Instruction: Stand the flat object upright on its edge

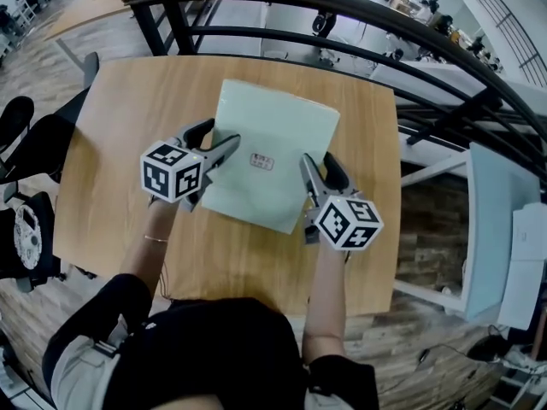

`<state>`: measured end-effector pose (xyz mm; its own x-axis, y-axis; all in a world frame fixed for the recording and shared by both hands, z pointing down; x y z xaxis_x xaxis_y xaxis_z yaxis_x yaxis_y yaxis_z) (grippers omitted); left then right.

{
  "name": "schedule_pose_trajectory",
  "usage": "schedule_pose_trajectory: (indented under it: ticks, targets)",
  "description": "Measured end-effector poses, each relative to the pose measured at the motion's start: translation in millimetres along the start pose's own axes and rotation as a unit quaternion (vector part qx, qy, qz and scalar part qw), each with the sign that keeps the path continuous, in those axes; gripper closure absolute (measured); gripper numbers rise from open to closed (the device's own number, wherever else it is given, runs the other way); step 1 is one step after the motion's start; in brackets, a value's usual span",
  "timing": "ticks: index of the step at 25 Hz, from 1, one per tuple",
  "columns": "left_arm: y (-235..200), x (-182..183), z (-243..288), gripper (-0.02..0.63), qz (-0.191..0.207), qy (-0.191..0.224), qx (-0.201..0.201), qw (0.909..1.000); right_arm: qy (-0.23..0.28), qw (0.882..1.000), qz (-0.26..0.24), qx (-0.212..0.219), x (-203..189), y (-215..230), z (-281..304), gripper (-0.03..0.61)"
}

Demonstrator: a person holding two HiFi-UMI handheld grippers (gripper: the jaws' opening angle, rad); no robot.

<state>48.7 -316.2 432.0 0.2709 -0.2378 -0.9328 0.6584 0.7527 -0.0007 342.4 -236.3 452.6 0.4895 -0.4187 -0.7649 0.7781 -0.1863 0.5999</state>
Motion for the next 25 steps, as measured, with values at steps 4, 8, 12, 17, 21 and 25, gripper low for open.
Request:
schedule_pose_trajectory:
  ticks: [4,8,12,17,21,25]
  targets:
    - [-3,12,-2,0.333,0.009,0.009,0.008,0.9999,0.014,1.000,-0.013,0.006,12,-6,5,0.344]
    - [-6,23,-3,0.333,0.014,0.019,0.018,0.9996,0.018,0.999,-0.031,0.012,24,-11,10,0.344]
    - [-6,28,-5,0.333,0.015,0.031,0.026,0.9991,0.024,0.998,-0.061,0.014,30,-17,12,0.344]
    - [0,31,-12,0.333,0.021,0.033,0.032,0.9987,0.031,0.997,-0.075,0.017,28,-23,6,0.344]
    - [5,27,-19,0.333,0.029,0.038,0.044,0.9979,0.031,0.994,-0.104,0.014,21,-29,-1,0.342]
    - [13,24,-25,0.333,0.034,0.036,0.050,0.9975,0.035,0.995,-0.096,0.022,15,-30,-12,0.342]
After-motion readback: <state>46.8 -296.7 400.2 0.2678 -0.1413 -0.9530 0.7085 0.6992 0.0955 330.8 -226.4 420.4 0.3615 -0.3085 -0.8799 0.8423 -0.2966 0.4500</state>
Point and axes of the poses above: the fingertips, and each gripper's own axes: z forward along the fingers, y to its right, x out of its top, the point moved 10 cm from there along -z, backward along the fingers, and after that the axes turned 14 degrees about z, right-handed, at the moved point
